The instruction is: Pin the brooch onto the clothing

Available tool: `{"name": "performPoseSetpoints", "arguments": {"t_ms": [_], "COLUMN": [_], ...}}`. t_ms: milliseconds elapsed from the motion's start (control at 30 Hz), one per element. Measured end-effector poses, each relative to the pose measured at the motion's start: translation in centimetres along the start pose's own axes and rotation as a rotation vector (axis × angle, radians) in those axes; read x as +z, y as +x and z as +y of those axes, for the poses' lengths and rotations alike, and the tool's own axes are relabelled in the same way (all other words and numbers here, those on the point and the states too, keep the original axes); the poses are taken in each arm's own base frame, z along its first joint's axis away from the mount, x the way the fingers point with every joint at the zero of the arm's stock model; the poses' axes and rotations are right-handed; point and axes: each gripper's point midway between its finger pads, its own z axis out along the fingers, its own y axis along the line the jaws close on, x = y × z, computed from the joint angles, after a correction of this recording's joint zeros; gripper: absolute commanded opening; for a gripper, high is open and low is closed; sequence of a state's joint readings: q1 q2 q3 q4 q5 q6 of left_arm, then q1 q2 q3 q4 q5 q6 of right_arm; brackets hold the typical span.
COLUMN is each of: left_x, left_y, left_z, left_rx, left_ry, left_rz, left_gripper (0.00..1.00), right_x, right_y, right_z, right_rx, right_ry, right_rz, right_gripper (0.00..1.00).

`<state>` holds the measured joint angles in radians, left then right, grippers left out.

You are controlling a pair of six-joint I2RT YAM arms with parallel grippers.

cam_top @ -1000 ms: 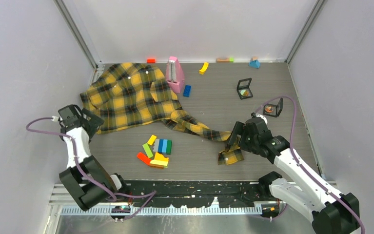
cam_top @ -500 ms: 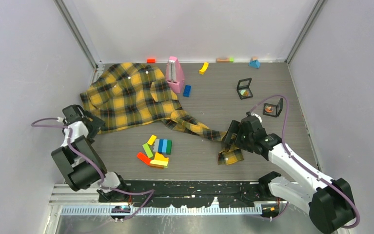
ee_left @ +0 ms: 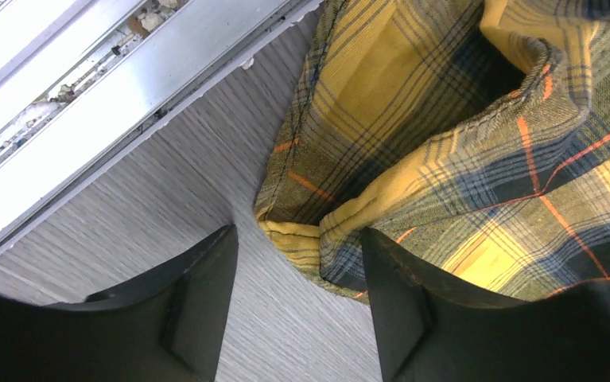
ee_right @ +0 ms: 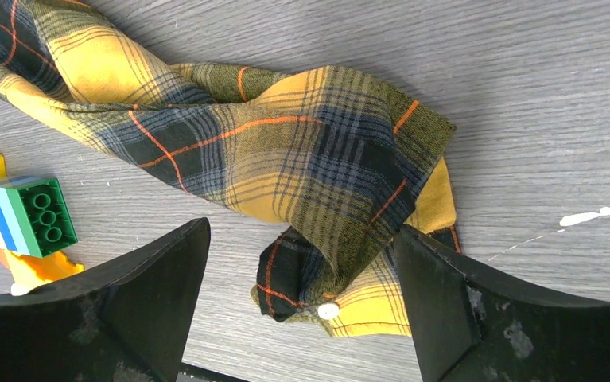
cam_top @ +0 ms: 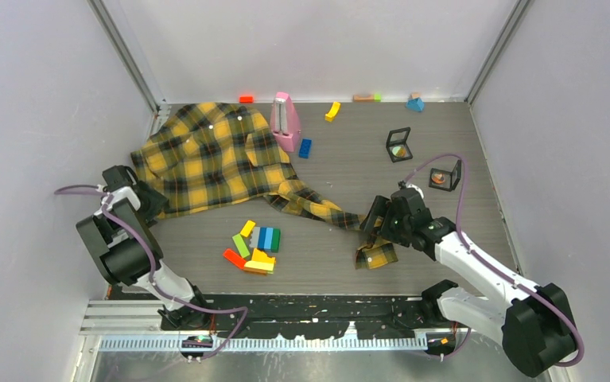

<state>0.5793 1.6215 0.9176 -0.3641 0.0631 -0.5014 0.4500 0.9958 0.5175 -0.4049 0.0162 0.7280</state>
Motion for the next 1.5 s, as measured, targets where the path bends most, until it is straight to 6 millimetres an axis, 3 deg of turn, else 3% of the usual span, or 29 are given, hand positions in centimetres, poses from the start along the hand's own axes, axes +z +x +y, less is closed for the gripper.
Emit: {"name": "performPoseSetpoints", "arguments": {"t_ms": [67, 200, 300, 433, 567, 667, 800, 867, 900, 967, 1067, 1133, 1267, 1333, 1433, 1500], "left_x": [0.3, 0.6, 0.5, -0.3, -3.7, -8.8, -17.9, -22.8, -25.4, -30.1, -37.3, -42.2, -49.1, -50.8, -51.6, -51.9], "left_y": [-0.1, 0.0, 0.2, -0.1, -1.9, -5.0, -10.4, -12.4, -13.2, -14.2, -14.8, -14.6, -13.1, -11.3, -9.3, -8.5], "left_z": [-0.2, -0.6, -1.0, -1.6, -3.4, -5.8, -10.3, -12.3, -13.3, -14.8, -16.6, -17.7, -19.7, -20.4, -21.1, -21.2], "left_rx": [0.012, 0.019, 0.018, 0.022, 0.007, -0.005, 0.01, 0.025, 0.039, 0.066, 0.121, 0.17, 0.285, 0.338, 0.384, 0.391], "left_ry": [0.005, 0.023, 0.041, 0.073, 0.146, 0.239, 0.401, 0.481, 0.521, 0.591, 0.691, 0.761, 0.879, 0.943, 1.014, 1.042], "left_rz": [0.0, 0.009, 0.018, 0.008, -0.078, -0.206, -0.4, -0.482, -0.522, -0.584, -0.655, -0.69, -0.782, -0.775, -0.728, -0.703], "left_gripper": [0.42, 0.17, 0.0, 0.0, 0.0, 0.0, 0.0, 0.0, 0.0, 0.0, 0.0, 0.0, 0.0, 0.0, 0.0, 0.0], "right_x": [0.1, 0.9, 1.4, 1.5, 0.3, -2.5, -9.6, -14.4, -17.8, -22.5, -31.5, -37.5, -45.5, -49.4, -55.2, -57.8], "right_y": [-0.1, 0.3, 0.9, 0.9, -1.6, -6.4, -15.7, -19.8, -21.9, -24.5, -28.0, -29.4, -30.4, -30.5, -30.0, -29.4], "right_z": [0.1, 0.4, 0.3, 0.1, 0.5, 2.5, 7.2, 9.5, 10.8, 12.3, 14.3, 14.9, 15.2, 15.3, 15.2, 15.0], "right_rx": [0.0, -0.002, -0.006, -0.017, -0.048, -0.091, -0.14, -0.155, -0.162, -0.168, -0.168, -0.161, -0.155, -0.146, -0.134, -0.133], "right_ry": [-0.003, -0.024, -0.03, -0.019, 0.021, 0.032, 0.002, -0.033, -0.056, -0.091, -0.163, -0.21, -0.277, -0.317, -0.398, -0.447], "right_rz": [-0.002, 0.013, 0.039, 0.039, -0.02, -0.142, -0.402, -0.538, -0.617, -0.73, -0.932, -1.064, -1.236, -1.316, -1.426, -1.476], "right_gripper": [0.87, 0.64, 0.32, 0.04, 0.01, 0.01, 0.01, 0.01, 0.01, 0.01, 0.01, 0.01, 0.01, 0.01, 0.01, 0.01]}}
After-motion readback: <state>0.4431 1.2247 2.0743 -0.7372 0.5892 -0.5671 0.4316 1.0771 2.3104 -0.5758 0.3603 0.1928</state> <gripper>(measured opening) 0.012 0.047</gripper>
